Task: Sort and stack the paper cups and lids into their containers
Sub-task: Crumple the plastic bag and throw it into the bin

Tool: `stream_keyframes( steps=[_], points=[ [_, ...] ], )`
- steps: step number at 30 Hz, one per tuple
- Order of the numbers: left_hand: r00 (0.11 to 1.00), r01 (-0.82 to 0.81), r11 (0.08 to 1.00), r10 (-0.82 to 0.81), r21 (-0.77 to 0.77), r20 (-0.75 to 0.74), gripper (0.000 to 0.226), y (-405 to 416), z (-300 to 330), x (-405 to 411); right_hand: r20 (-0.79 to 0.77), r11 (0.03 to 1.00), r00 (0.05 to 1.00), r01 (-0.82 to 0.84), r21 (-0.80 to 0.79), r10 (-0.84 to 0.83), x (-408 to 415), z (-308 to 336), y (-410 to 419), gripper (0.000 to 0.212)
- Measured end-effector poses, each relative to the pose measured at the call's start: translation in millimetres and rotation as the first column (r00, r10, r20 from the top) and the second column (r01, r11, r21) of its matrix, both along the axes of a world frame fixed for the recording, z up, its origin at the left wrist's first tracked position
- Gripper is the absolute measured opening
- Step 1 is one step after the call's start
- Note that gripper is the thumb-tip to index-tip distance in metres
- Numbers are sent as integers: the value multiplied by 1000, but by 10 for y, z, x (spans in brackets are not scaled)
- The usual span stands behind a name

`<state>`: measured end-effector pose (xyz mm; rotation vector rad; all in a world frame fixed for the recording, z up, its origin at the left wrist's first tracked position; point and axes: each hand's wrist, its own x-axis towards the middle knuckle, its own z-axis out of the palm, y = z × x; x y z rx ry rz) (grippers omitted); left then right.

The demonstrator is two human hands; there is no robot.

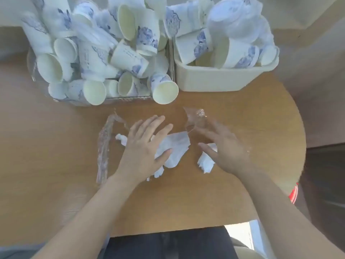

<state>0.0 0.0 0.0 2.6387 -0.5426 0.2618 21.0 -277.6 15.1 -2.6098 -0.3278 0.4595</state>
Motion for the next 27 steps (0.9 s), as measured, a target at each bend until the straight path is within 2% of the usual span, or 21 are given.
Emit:
stream_keyframes(
  steps=[3,6,10,14,21,24,27],
  points=[
    [999,9,1000,-10,15,50,53,24,-326,24,67,998,997,42,-52,-38,19,-265,-33,44],
    [992,16,1000,-18,12,129,48,35,-555,21,135,996,987,84,6,-84,-15,-441,-70,43],
    [979,18,1000,-15,-13,206,30,64,-592,-22,244,996,967,83,-16,-76,-116,-451,-99,51],
    [988,-52,998,58,-39,146,33,48,-450,-275,343,995,934,101,12,-99,-411,-271,-100,54],
    [993,-104,994,105,-36,44,50,165,-366,-701,295,996,953,81,-42,-65,-733,-371,-8,62],
    [994,-110,993,110,-45,13,50,217,-350,-776,314,993,942,117,29,-120,-757,-438,47,54],
    [994,-114,991,113,-73,-8,42,244,-378,-807,345,984,922,166,62,-177,-728,-441,132,37]
  ],
)
